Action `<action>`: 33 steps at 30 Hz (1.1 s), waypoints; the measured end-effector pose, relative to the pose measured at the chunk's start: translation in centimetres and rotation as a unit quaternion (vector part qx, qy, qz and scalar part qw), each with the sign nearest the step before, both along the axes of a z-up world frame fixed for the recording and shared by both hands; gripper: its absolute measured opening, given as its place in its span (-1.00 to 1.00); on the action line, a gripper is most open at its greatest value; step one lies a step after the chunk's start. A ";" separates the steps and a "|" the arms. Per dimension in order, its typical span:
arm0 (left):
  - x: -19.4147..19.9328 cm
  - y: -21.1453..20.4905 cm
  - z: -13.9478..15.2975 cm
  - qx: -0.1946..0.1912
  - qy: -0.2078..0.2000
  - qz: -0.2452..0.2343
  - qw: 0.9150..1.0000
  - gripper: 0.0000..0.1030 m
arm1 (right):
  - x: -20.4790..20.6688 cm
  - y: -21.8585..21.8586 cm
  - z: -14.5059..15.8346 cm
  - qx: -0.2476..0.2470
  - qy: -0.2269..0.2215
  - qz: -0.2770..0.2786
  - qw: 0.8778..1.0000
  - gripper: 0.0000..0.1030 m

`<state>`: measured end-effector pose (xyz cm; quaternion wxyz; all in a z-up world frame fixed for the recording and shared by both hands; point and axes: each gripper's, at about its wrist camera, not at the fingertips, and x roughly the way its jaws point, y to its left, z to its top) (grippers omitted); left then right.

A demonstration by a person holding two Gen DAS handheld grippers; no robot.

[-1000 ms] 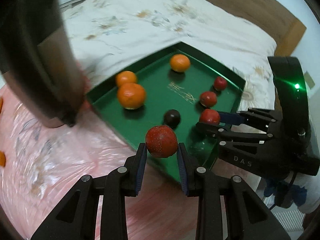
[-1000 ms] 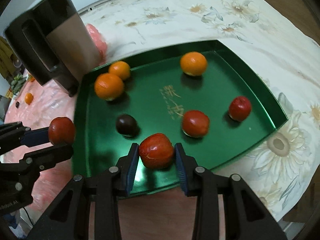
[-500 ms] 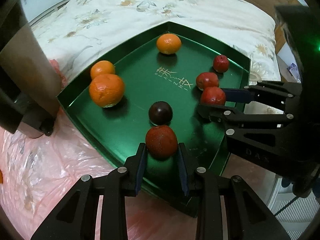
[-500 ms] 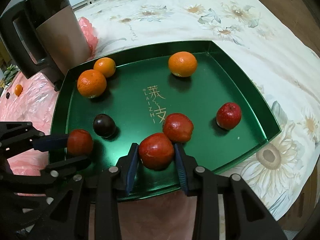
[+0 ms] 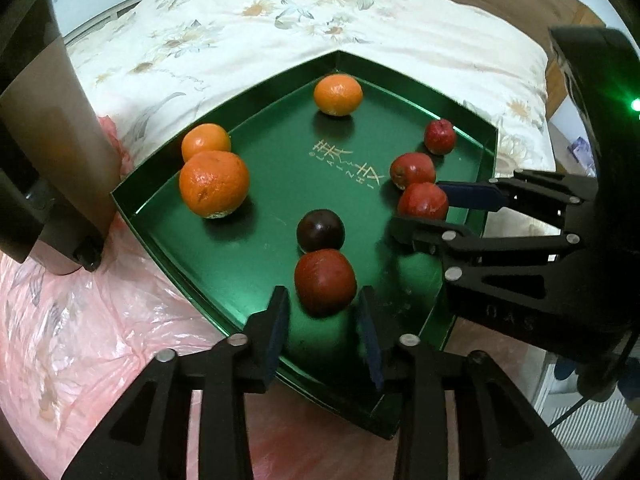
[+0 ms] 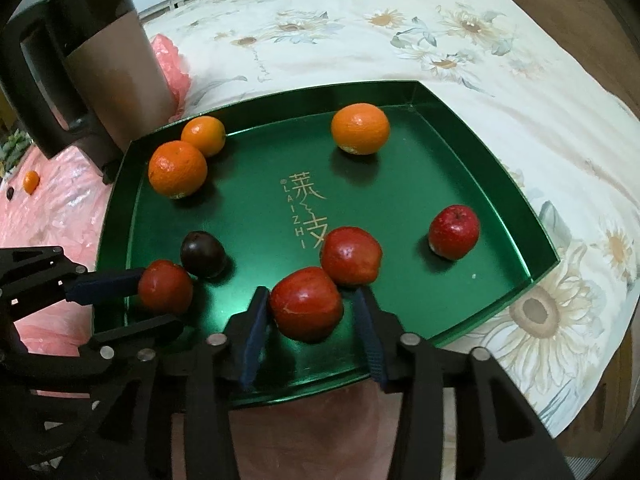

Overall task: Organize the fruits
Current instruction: 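Carry both red apples to the green tray and open both grippers, then move both grippers back toward the dark plum and the tangerine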

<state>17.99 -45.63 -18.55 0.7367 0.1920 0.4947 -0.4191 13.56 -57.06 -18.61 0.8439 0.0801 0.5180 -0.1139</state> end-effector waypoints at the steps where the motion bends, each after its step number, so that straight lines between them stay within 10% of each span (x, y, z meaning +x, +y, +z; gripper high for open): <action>1: -0.1 0.1 0.2 -0.004 -0.001 -0.001 1.000 -0.21 | -0.1 -0.1 0.1 -0.001 -0.001 -0.002 1.000 0.84; 19: -0.6 5.1 4.6 -0.056 -0.048 0.035 0.997 0.04 | -2.3 0.7 4.0 -0.013 -0.037 -0.057 0.998 1.00; 33: -0.1 12.3 6.3 -0.020 -0.061 0.068 0.996 0.07 | -2.2 7.1 6.1 0.027 -0.064 -0.029 0.997 1.00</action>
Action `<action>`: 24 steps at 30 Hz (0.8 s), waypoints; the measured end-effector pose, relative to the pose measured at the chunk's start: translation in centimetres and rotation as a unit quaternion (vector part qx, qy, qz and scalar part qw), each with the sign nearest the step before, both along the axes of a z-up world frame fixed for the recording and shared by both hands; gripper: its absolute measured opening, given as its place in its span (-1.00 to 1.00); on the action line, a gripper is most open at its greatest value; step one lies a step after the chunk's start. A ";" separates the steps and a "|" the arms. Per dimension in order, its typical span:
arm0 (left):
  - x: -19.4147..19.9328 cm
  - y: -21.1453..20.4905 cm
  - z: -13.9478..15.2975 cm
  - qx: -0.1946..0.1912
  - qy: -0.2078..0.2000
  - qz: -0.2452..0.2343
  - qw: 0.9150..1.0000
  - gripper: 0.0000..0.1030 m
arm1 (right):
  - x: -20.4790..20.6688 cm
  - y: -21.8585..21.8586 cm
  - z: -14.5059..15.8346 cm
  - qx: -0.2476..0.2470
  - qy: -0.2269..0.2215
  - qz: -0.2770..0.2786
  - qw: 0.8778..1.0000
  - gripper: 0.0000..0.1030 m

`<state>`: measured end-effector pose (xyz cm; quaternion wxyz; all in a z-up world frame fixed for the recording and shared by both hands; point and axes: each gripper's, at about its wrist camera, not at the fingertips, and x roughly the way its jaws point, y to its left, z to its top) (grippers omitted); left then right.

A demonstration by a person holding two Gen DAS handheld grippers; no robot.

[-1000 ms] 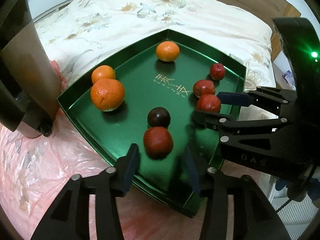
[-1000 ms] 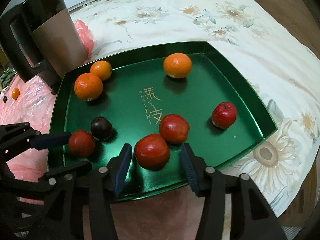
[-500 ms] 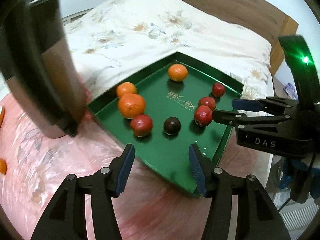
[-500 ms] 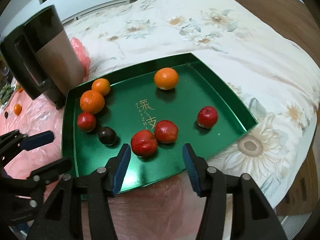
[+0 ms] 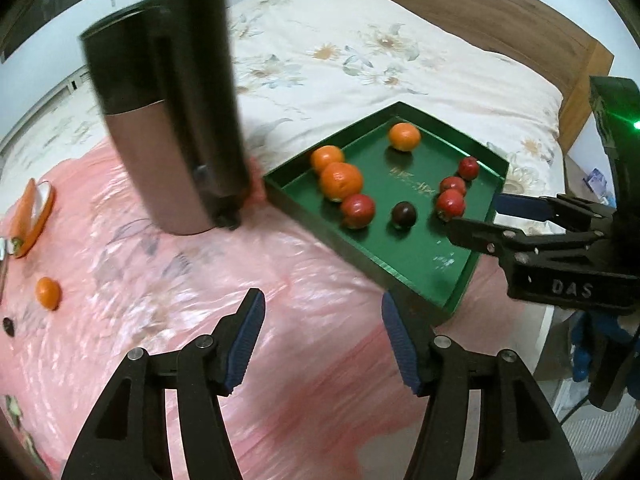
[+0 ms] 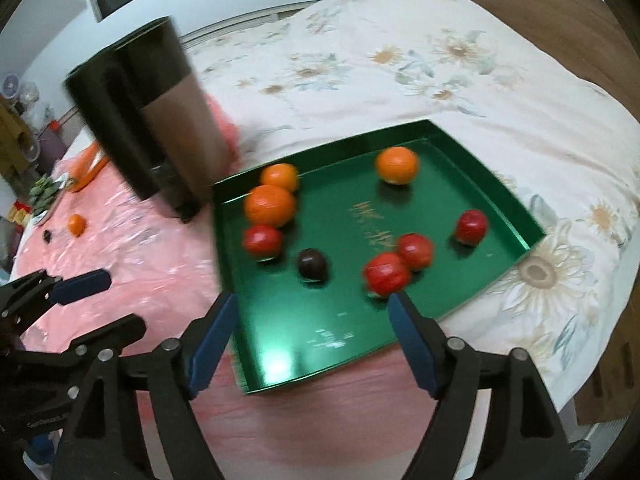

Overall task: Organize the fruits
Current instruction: 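Move both grippers back toward the dark plum and the tangerine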

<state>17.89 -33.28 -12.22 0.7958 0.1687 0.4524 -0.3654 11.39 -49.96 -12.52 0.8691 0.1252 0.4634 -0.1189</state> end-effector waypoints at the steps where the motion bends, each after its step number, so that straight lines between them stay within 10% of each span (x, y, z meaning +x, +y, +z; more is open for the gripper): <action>1: 0.0 0.4 0.0 0.001 0.000 0.003 1.000 0.07 | 0.1 0.7 0.0 0.000 0.000 0.006 1.000 1.00; 24: 5.6 18.7 0.3 0.033 0.005 0.164 0.986 0.07 | 7.6 19.2 -0.3 0.035 0.004 0.200 0.979 1.00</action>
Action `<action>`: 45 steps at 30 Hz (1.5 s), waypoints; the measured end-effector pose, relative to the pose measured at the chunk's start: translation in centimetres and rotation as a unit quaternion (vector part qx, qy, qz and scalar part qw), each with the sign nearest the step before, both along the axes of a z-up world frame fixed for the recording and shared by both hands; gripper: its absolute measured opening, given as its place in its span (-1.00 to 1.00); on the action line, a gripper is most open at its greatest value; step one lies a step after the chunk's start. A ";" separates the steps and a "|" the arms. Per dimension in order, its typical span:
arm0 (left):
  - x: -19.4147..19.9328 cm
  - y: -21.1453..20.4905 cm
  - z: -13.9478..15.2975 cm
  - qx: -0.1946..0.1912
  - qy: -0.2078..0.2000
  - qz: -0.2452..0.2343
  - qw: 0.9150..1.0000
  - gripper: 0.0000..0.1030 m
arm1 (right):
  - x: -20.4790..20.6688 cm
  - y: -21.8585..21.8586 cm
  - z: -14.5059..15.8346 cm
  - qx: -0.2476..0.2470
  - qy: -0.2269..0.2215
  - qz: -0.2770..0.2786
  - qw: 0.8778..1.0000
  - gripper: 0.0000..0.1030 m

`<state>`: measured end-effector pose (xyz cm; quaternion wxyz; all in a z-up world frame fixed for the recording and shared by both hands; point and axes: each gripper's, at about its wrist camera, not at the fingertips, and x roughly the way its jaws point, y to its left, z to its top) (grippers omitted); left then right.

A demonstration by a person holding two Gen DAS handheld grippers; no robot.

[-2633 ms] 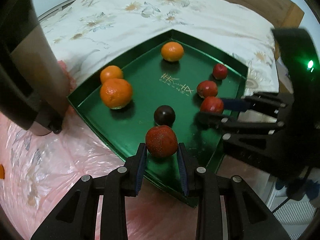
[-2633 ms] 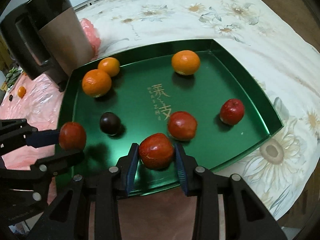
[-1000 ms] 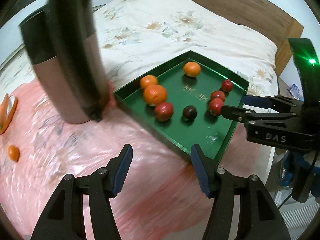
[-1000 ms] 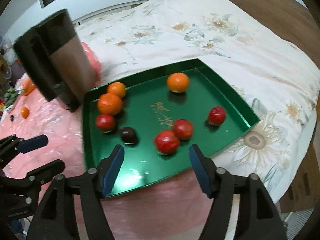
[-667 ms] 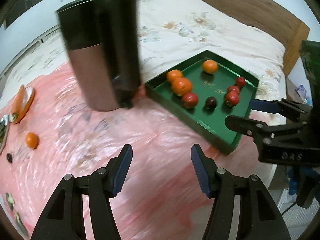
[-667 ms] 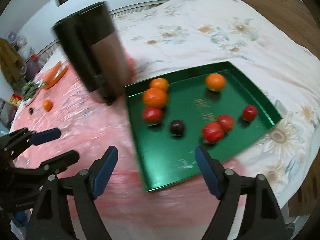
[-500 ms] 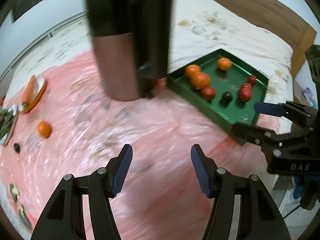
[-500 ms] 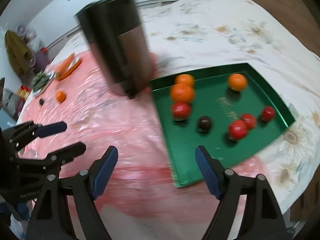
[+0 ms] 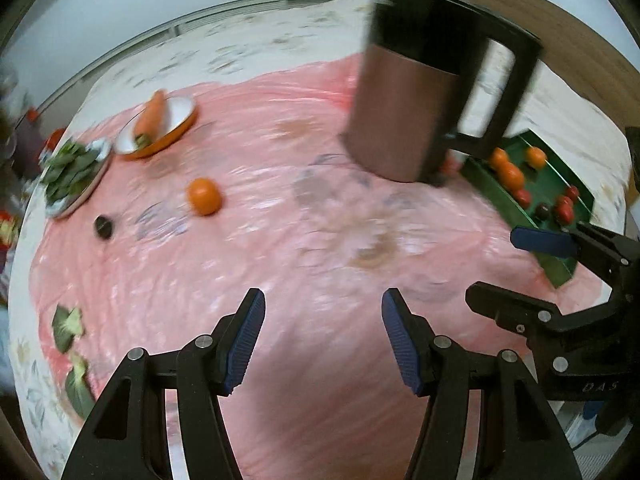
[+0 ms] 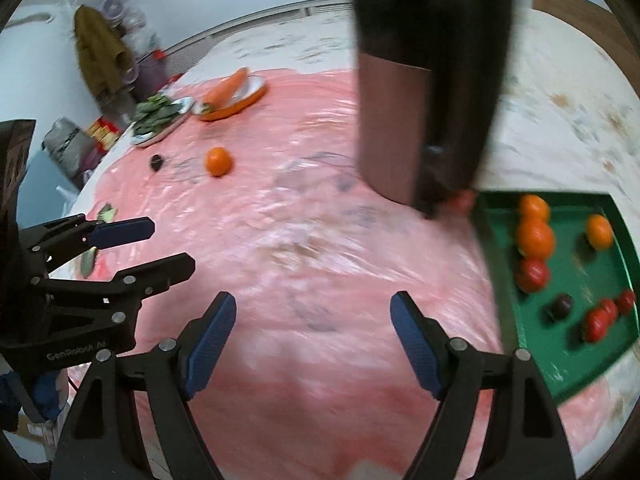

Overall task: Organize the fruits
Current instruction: 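Move both grippers back toward the dark plum and the tangerine, then grasp the dark plum with the left gripper while the right gripper grasps the tangerine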

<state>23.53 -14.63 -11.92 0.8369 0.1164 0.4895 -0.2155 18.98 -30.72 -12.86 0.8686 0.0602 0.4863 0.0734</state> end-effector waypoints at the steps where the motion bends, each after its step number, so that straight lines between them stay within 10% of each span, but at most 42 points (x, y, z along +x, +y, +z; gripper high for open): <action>1: 0.4 1.1 -0.1 -0.001 0.001 0.009 1.000 0.07 | 0.7 1.0 0.0 0.002 -0.001 0.009 1.000 1.00; 19: 14.1 18.9 -1.7 -0.065 -0.004 0.171 0.983 0.05 | 14.0 12.4 -2.4 0.023 -0.021 0.076 0.997 1.00; 36: 20.3 20.2 -6.9 -0.061 0.015 0.173 0.983 -0.35 | 20.7 15.3 -6.4 0.004 -0.001 0.069 0.998 1.00; 45: 20.9 20.4 -8.6 -0.035 0.014 0.182 0.983 -0.51 | 21.7 15.8 -8.4 0.000 0.020 0.065 0.998 0.64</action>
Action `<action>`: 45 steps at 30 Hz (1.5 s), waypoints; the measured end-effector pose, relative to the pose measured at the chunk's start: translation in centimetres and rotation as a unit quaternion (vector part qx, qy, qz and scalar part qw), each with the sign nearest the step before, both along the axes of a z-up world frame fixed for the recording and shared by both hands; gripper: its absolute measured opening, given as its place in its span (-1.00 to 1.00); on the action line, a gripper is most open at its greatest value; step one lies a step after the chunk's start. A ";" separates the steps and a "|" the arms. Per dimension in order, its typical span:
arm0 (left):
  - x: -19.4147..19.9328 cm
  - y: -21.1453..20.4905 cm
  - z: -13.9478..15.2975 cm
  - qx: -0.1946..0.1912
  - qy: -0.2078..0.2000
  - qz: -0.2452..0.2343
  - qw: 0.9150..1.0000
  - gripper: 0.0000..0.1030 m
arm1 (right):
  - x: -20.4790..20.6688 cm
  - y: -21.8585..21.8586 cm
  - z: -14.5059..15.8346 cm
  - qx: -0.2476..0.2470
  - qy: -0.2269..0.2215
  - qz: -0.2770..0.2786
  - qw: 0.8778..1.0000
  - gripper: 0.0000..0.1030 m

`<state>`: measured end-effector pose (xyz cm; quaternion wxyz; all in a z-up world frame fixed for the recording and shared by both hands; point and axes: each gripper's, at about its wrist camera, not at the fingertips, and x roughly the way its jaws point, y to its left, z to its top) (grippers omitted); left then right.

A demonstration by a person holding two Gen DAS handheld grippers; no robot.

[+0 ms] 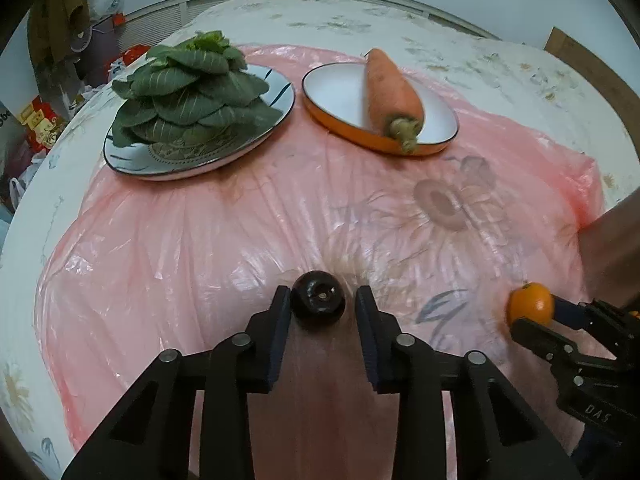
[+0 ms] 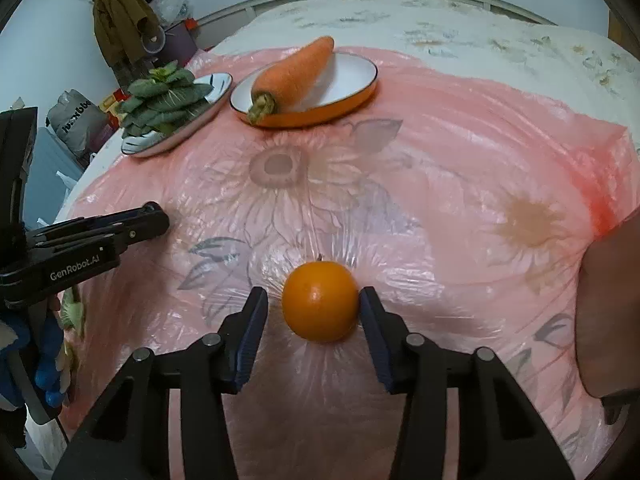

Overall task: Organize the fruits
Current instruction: 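Grasp the dark plum with the left gripper while the right gripper grasps the tangerine, then carry the plum and tangerine past the kettle to the green tray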

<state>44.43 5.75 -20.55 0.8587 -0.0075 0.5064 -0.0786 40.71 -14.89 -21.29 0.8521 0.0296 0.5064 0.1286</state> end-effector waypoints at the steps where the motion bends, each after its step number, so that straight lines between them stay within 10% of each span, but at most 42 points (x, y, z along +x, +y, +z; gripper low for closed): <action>1: 0.0 0.0 0.0 0.002 -0.001 0.000 1.000 -0.56 | 0.1 0.0 -0.2 -0.001 0.001 0.000 1.000 0.55; 26: -5.2 -0.5 4.7 -0.002 -0.032 -0.020 0.999 -0.58 | -5.7 -2.7 3.3 0.051 -0.014 -0.010 0.999 0.35; 45: -16.2 -15.4 7.3 -0.020 -0.007 -0.155 0.988 -0.57 | -19.3 -17.0 5.7 0.034 0.006 -0.100 0.994 0.35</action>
